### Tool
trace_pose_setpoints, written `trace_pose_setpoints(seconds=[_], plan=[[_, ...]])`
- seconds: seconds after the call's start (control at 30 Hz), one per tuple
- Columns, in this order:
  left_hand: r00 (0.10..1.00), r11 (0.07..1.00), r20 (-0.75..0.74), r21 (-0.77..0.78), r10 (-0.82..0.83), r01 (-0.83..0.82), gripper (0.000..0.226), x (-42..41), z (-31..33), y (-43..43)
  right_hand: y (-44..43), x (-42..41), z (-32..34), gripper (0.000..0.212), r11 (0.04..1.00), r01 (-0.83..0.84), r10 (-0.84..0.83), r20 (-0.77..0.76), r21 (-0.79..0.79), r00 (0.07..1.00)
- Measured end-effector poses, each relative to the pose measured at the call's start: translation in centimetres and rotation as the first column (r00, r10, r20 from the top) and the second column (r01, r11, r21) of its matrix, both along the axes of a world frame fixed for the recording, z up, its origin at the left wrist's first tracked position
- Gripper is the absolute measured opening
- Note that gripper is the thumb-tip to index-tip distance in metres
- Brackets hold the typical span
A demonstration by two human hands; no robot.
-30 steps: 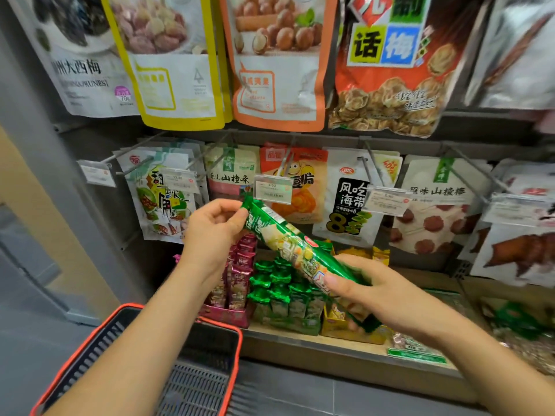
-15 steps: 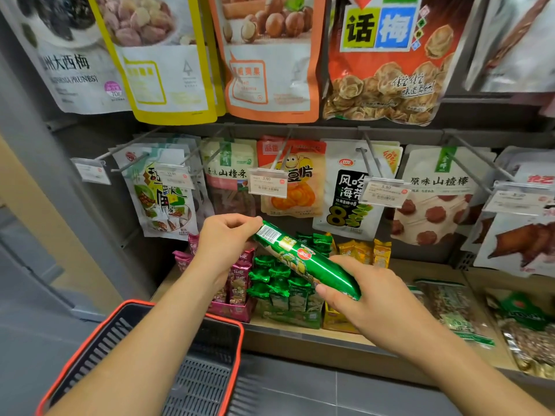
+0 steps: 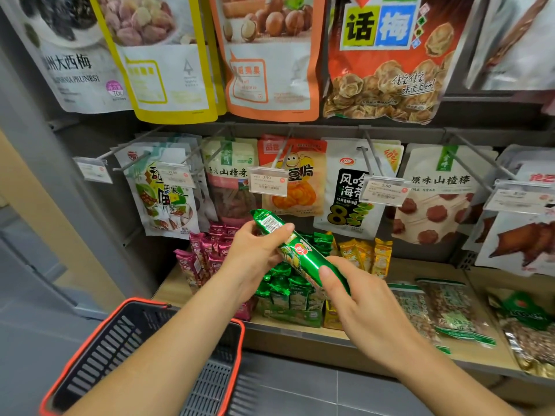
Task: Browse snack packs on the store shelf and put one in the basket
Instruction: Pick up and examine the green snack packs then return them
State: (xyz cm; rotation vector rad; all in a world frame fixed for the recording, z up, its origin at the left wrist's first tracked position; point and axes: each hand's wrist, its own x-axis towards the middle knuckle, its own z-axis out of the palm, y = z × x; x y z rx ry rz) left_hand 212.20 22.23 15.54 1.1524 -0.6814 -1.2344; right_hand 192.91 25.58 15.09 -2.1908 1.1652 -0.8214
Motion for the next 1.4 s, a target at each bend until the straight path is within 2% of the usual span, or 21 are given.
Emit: trace_pose_setpoints(seconds=[0.1,0.23,0.3,0.37,0.43,0.47,0.53,0.63,0.7,0.83,1.07,1.17,1.33,1.4], plan=[[0.996,0.999,-0.070,0.019,-0.046,0.048,0.032,-1.1,-0.3,0.0,0.0,0.1,-0.1,0.037,0.998,-0.031,0.028,0.050,0.062,0.998],[0.976,0.977,-0.065,0.038,-0.208,0.211,0.020,-2.6,-0.9,0.7,-0.1,0.2,-0.2,0.036,0.973,-0.078,0.051,0.124,0.218,0.991],[0.970,0.967,-0.007,0.064,-0.245,0.245,0.019,-3.0,-1.3,0.9,-0.4,0.1,-0.3,0.039,0.944,-0.115,0.078,0.127,0.309,0.989],[0.946,0.957,0.145,0.085,-0.289,0.279,0.016,-2.8,-1.1,0.9,-1.3,-0.5,-0.3,0.055,0.932,-0.123,0.115,0.042,0.342,0.992],[0.851,0.922,0.354,0.126,-0.387,0.367,0.012,-2.2,-1.0,1.0,-2.6,-1.2,0.1,0.055,0.958,-0.055,0.064,-0.025,0.282,0.998],[0.782,0.885,0.419,0.160,-0.462,0.437,0.014,-2.2,-1.1,1.1,-3.1,-1.5,0.4,0.054,0.957,0.004,-0.007,0.010,0.290,1.000],[0.642,0.780,0.460,0.229,-0.613,0.582,0.018,-2.5,-1.2,1.6,-3.6,-1.8,0.9,0.058,0.904,-0.012,-0.087,0.210,0.428,0.974],[0.528,0.667,0.444,0.254,-0.724,0.700,0.014,-3.5,-1.5,2.2,-3.5,-1.6,0.5,0.032,0.829,-0.170,-0.084,0.419,0.532,0.904],[0.532,0.667,0.443,0.242,-0.722,0.704,0.015,-3.8,-1.5,2.2,-3.4,-1.6,0.4,0.028,0.840,-0.161,-0.144,0.498,0.519,0.855],[0.607,0.744,0.468,0.191,-0.642,0.640,0.017,-3.2,-1.3,1.5,-3.6,-2.0,0.6,0.024,0.850,-0.061,-0.337,0.628,0.524,0.701],[0.510,0.741,0.583,0.260,-0.632,0.619,0.027,-1.1,-1.5,1.0,-4.2,-3.8,1.2,0.023,0.816,0.042,-0.522,0.705,0.576,0.480],[0.503,0.739,0.579,0.291,-0.642,0.608,0.036,-0.1,-1.0,1.1,-4.3,-4.5,1.6,0.021,0.806,0.051,-0.552,0.719,0.590,0.423],[0.641,0.824,0.530,0.246,-0.556,0.511,0.042,0.7,-0.7,1.3,-4.5,-5.5,2.0,0.029,0.782,0.036,-0.584,0.712,0.622,0.389],[0.663,0.859,0.558,0.215,-0.499,0.465,0.038,0.6,-0.3,1.3,-4.6,-5.7,2.0,0.024,0.764,0.015,-0.595,0.695,0.645,0.403]])
